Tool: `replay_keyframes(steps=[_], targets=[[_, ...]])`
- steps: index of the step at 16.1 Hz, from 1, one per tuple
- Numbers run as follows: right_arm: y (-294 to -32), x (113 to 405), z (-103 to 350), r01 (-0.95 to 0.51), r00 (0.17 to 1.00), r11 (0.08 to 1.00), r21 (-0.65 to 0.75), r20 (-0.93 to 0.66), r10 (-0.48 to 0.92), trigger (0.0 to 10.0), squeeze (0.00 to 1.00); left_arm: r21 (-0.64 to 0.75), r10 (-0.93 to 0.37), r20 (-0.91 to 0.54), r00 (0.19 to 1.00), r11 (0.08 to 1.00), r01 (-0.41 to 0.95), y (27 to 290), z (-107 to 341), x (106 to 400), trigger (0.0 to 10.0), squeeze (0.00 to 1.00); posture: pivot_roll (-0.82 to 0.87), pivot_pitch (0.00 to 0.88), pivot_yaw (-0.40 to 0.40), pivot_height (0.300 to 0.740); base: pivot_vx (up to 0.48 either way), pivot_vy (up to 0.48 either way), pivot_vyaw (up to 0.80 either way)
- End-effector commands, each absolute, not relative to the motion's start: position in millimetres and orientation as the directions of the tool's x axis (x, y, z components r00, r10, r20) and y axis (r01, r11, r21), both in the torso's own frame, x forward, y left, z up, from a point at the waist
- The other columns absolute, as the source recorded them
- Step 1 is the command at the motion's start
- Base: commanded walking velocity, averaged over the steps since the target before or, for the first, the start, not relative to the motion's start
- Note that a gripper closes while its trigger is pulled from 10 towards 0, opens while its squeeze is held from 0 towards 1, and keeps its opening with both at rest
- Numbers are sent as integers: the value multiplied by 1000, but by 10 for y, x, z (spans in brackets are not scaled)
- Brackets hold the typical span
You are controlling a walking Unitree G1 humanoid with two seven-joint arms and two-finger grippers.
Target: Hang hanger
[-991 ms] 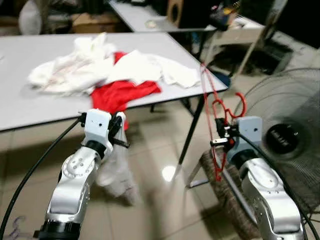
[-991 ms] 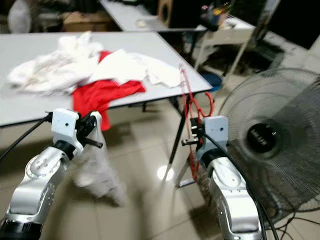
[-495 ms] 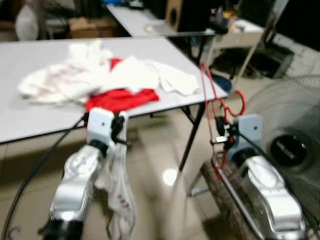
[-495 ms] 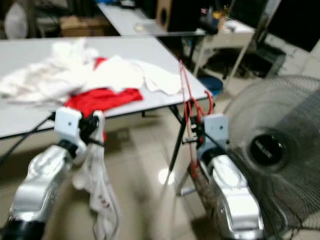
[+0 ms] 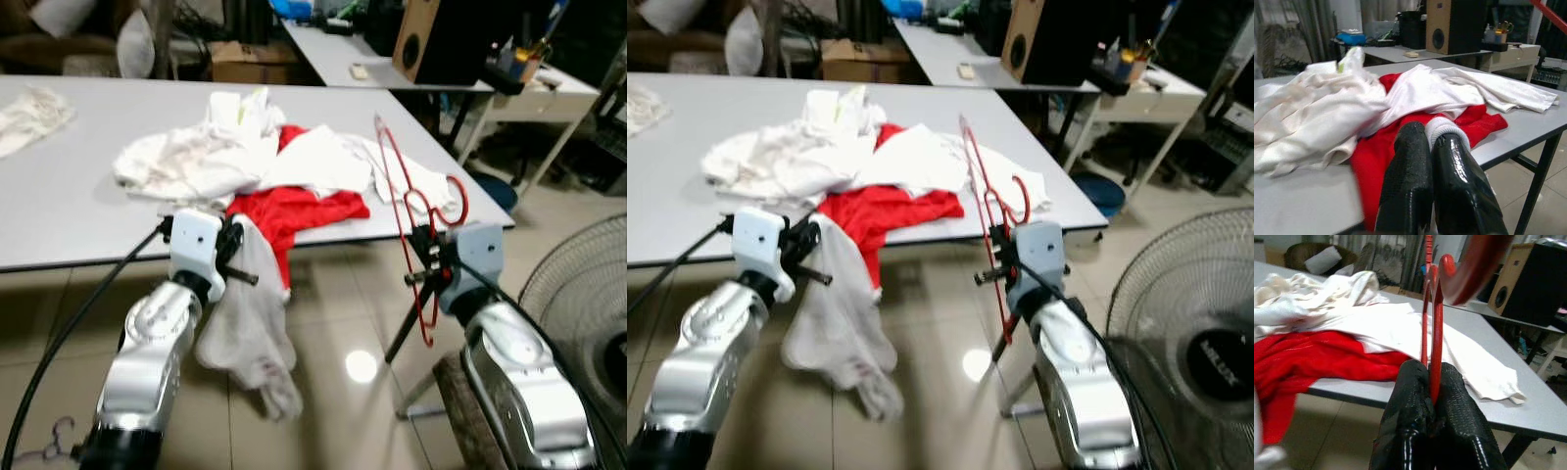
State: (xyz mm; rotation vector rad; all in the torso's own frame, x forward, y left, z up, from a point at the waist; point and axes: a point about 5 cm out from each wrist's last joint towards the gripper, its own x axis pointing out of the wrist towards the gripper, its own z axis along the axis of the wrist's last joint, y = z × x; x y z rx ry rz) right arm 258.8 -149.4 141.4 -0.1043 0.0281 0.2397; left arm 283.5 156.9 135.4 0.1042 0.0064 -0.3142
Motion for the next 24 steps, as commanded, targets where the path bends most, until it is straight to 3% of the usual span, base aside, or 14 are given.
replay_keyframes(steps=[1,10,12,20,24], targets=[[-1588,2593,1422,-200,980,975,-100,-34,197,10000,0,106,-344,12,939,934,340,1457,1425,2846,10000,0,-94,0,-87,740,349,0,0],[-1534,2667,1382,-250,968,965,-85,-56,246,10000,0,145,-332,20,943,934,326,1497,1470,2865,10000,0,-66,0,-102,740,346,0,0],[-1519,2653,1363,-248,968,966,-69,-64,244,10000,0,170,-341,24,940,928,333,1521,1513,2862,10000,0,-61,0,-95,740,343,0,800],[-1521,2585,1336,-165,986,986,-3,-12,165,10000,0,264,-441,29,897,869,418,1551,1769,2990,10000,0,-54,0,31,740,341,0,100],[-1670,2542,1534,-338,941,938,-71,7,340,10000,0,226,-509,65,858,845,484,1473,1979,3085,10000,0,-49,0,33,740,150,0,0]])
